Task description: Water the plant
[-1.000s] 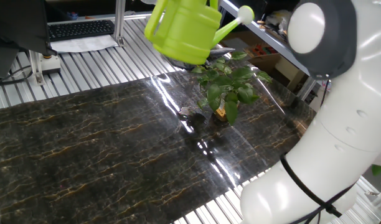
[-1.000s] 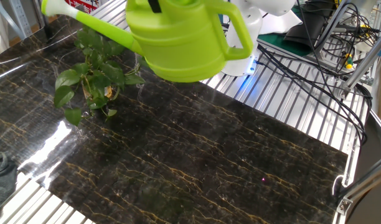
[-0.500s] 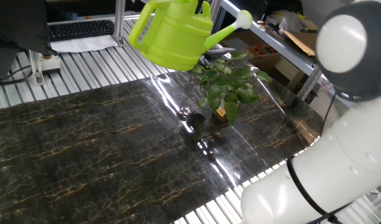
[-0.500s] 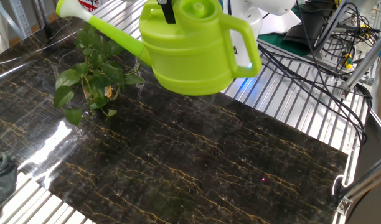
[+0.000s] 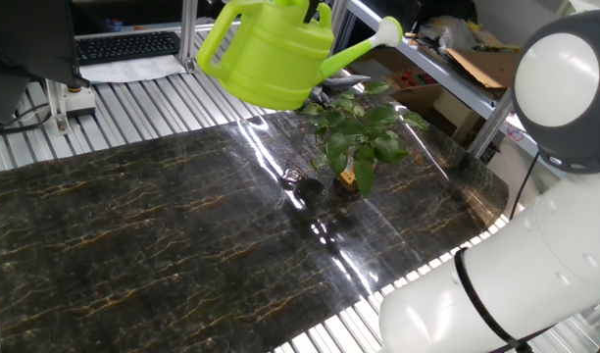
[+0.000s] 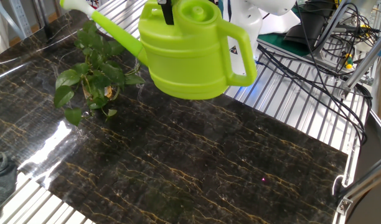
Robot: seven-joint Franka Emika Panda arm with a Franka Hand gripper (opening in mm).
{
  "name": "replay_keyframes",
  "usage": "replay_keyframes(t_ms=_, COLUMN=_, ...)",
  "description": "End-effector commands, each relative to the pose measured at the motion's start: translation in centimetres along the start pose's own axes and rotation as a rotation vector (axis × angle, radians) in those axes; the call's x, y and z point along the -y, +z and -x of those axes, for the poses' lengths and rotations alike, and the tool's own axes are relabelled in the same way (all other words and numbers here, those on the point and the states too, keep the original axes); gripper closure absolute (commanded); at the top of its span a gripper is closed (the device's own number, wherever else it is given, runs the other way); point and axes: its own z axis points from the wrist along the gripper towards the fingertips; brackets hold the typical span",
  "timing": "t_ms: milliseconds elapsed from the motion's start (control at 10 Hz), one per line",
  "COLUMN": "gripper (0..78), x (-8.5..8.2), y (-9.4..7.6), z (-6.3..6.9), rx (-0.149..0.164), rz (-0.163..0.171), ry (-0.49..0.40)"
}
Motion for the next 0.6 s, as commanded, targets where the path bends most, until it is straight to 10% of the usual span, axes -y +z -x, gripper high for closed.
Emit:
replay_keyframes(t_ms=100, gripper=76.4, x=0.0, y=-0.2, z=-0.1, rx=0.038, rz=0.005, ry=-0.108)
replay_keyframes(t_ms=600, gripper=76.4, x=-0.7, y=4.4, z=-1.3, rx=0.135, rz=-0.032, ry=-0.359)
